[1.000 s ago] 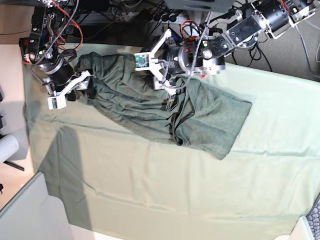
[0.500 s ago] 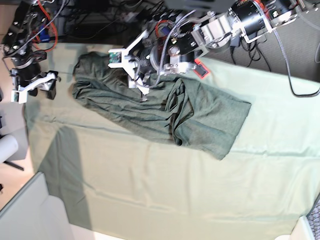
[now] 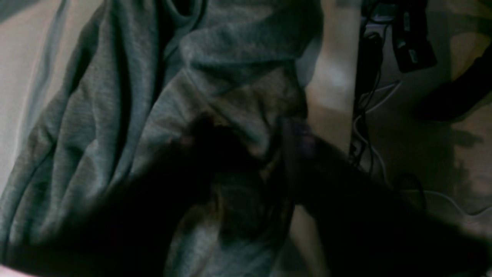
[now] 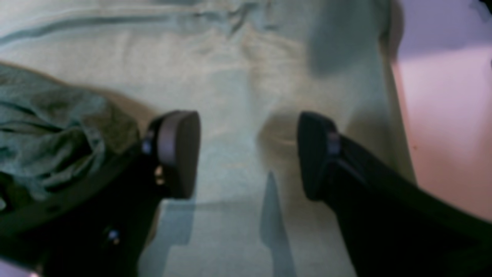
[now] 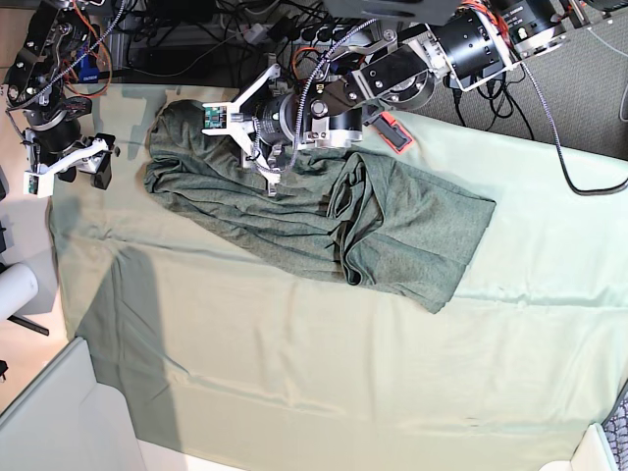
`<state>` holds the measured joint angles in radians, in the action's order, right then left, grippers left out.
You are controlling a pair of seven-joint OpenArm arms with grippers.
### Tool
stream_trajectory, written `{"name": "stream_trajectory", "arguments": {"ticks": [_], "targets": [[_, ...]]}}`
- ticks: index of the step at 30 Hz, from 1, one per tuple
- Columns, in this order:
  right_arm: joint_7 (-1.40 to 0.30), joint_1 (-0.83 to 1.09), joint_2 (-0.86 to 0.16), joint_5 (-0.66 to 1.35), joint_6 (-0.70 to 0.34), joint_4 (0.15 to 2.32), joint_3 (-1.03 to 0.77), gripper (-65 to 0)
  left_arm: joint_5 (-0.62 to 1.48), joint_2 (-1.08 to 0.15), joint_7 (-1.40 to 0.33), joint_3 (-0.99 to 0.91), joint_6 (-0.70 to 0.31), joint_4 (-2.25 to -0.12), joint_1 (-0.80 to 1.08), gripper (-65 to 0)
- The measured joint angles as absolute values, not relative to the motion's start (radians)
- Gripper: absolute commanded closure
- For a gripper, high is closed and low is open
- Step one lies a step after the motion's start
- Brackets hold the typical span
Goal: Fold the T-shirt properly
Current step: 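Lay the end over the shirt's other half with the left gripper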
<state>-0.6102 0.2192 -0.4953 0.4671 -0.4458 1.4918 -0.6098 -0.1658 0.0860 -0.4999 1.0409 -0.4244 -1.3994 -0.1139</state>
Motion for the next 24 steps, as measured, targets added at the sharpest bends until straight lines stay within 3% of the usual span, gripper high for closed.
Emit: {"name": "stream_trajectory", "arguments": {"ticks": [1, 2, 8, 24], "targets": [[-0.610, 0.219, -0.495, 0.474, -0.446, 1.492, -0.610, -39.7, -0.167, 0.086, -0.500, 1.041, -0.424, -1.399, -0.114, -3.3], [-0.610, 0.219, -0.495, 0.490, -0.446, 1.492, -0.610, -39.7, -0.168, 0.086, -0.500, 1.041, -0.424, -1.399, -0.114, 0.0], [-0.690, 0.219, -0.490, 0.666, -0.446, 1.492, -0.610, -39.7, -0.165, 0.086, -0.489, 1.041, -0.424, -1.400, -0.186, 0.0], [-0.752, 0.244, -0.384, 0.815, -0.491, 1.492, -0.598, -39.7, -0.162, 0.086, -0.437, 1.042, -0.424, -1.378, -0.216, 0.0]]}}
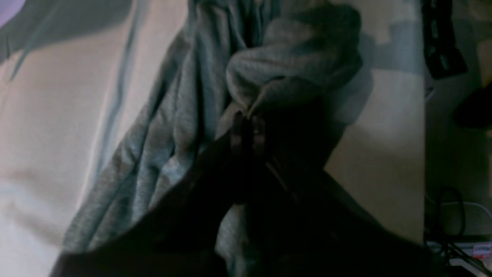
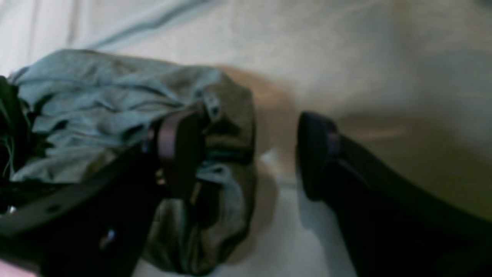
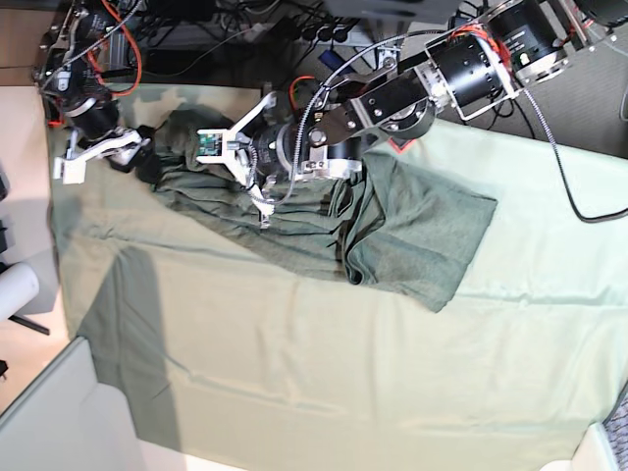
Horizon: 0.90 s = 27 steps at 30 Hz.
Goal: Fold the T-shirt properly
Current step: 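Lay the end over the shirt's other half with the left gripper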
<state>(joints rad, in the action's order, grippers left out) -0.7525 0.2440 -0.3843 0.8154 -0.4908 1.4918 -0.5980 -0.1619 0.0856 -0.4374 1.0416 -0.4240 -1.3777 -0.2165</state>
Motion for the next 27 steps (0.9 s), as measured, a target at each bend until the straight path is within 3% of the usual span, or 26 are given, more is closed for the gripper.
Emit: {"name": "stream_trajectory", "arguments": {"ticks": [19, 27], "targets": [[-0.743, 0.241, -0.353, 0.827, -0.498, 1.492, -0.488, -39.7, -0.160, 0.086, -0.441, 1.042, -0.424, -1.378, -0.217, 0.0], [-0.880, 0.244, -0.369, 0.918, -0.517, 1.520, -0.531, -39.7, -0.160, 0.074, -0.448, 1.042, -0.424, -1.378, -0.216, 0.0]]}}
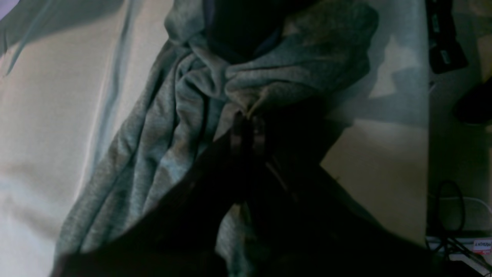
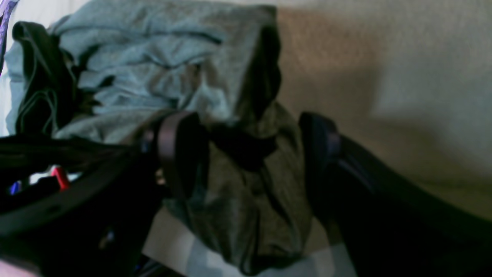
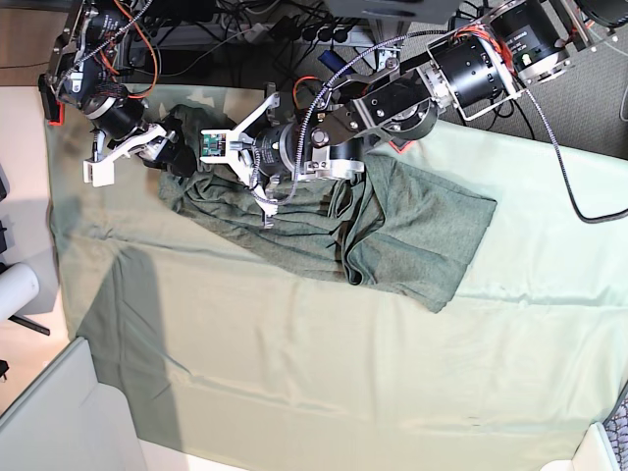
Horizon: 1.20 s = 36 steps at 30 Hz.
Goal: Fold the T-shirt properly
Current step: 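Lay the end over the shirt's other half with the left gripper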
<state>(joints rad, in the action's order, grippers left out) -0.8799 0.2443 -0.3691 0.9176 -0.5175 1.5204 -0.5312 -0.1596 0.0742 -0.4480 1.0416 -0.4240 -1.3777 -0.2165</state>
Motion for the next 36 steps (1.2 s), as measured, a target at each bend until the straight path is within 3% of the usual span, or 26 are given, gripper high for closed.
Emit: {"name": "stream_trajectory", "arguments": {"ticks": [11, 23, 32, 33, 36], "targets": [[-0.876, 0.246, -0.448, 0.911, -0.520, 1.520, -0.535, -39.7, -0.152, 0.066, -0.460, 1.042, -0.424, -1.378, -0.216, 0.0], [-0.855, 0.246, -0.353, 0.911, -0.521, 1.505, -0.516, -39.7, -0.145, 0.066, -0.464, 1.042, -0.424, -1.377, -0.214, 0.0], [-0.788, 0.241, -0.349, 0.851, -0.521, 1.505, -0.465, -39.3, -0.114, 0.066, -0.484, 1.042, -0.424, -1.378, -0.214, 0.0], [-0.775, 0.241, -0.349, 0.840, -0.521, 1.505, -0.450, -36.6, -0.113, 0.066, -0.484, 1.042, -0.424, -1.378, -0.214, 0.0], [-0.728, 0.238, -0.352, 0.799, -0.521, 1.505, -0.396, -20.4, -0.112, 0.067, -0.485, 1.042, -0.423, -1.378, -0.214, 0.0]]}}
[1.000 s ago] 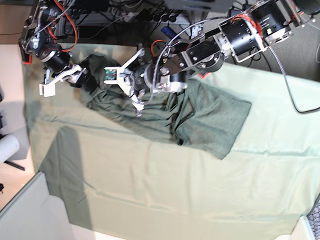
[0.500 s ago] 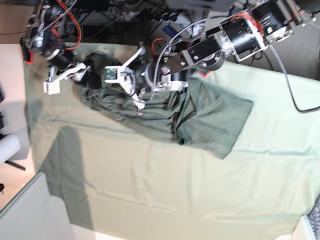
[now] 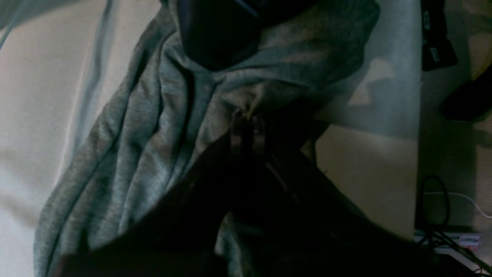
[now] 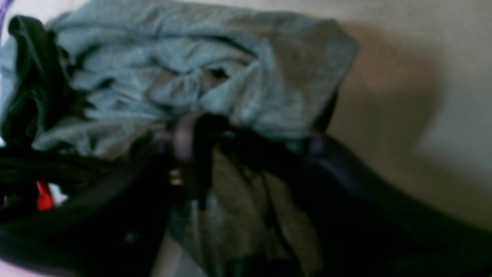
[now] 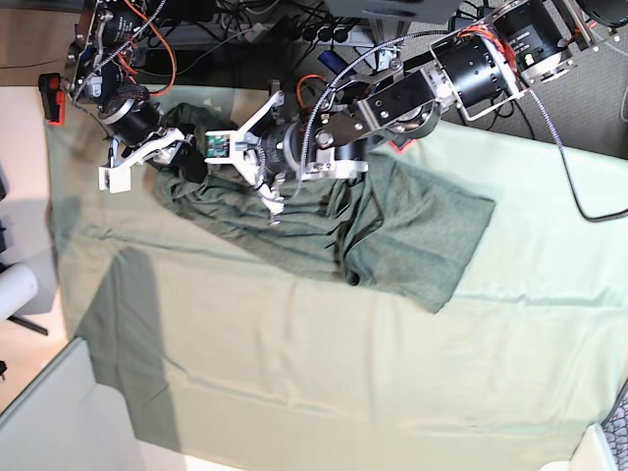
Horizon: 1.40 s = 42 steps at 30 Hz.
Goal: Fold the T-shirt properly
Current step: 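Lay the end over the shirt's other half with the left gripper, then open the left gripper and lift it off the folded shirt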
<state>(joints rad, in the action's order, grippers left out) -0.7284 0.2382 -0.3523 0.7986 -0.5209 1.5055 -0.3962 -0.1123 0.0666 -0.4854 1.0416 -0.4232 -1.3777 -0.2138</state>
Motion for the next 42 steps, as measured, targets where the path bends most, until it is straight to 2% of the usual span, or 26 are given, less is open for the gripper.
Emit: {"name": "stream_trajectory", "arguments": {"ticks": [3, 4, 14, 15, 19, 20, 26, 29, 32, 42], "targets": [[-0.660, 0.239, -0.351, 0.752, -0.521, 1.505, -0.354, -1.9, -0.112, 0.067, -0.487, 1.042, -0.424, -1.377, -0.214, 0.0], [-0.646, 0.239, -0.351, 0.739, -0.522, 1.505, -0.350, 0.0, -0.106, 0.067, -0.495, 1.042, -0.424, -1.378, -0.214, 0.0], [-0.632, 0.239, -0.349, 0.705, -0.528, 1.505, -0.349, 0.0, 0.040, 0.064, -0.567, 1.041, -0.442, -1.512, -0.213, 0.0], [-0.632, 0.239, -0.349, 0.705, -0.528, 1.505, -0.349, 0.0, 0.051, 0.059, -0.582, 1.041, -0.450, -1.530, -0.213, -2.4], [-0.631, 0.240, -0.355, 0.677, -0.535, 1.505, -0.349, 0.0, 0.054, 0.061, -0.632, 1.034, -0.449, -1.578, -0.215, -31.7], [-0.632, 0.241, -0.355, 0.675, -0.535, 1.505, -0.351, 0.0, 0.052, 0.070, -0.645, 1.033, -0.448, -1.579, -0.218, -35.3], [-0.628, 0.241, -0.355, 0.642, -0.538, 1.505, -0.363, 0.0, 0.045, 0.079, -0.692, 1.021, -0.448, -1.608, -0.217, -35.6], [-0.627, 0.241, -0.352, 0.619, -0.539, 1.506, -0.392, 0.0, 0.165, 0.073, -0.635, 0.977, -0.457, -1.692, -0.213, -35.6], [-0.638, 0.241, -0.357, 0.612, -0.539, 1.505, -0.435, 0.0, 0.206, 0.038, -0.645, 0.888, -0.458, -1.739, -0.214, -35.6], [-0.652, 0.252, -0.482, 0.605, -0.539, 1.502, -0.513, 0.0, 0.303, -0.120, -0.659, 0.567, -0.457, -1.769, -0.211, -35.6]]}}
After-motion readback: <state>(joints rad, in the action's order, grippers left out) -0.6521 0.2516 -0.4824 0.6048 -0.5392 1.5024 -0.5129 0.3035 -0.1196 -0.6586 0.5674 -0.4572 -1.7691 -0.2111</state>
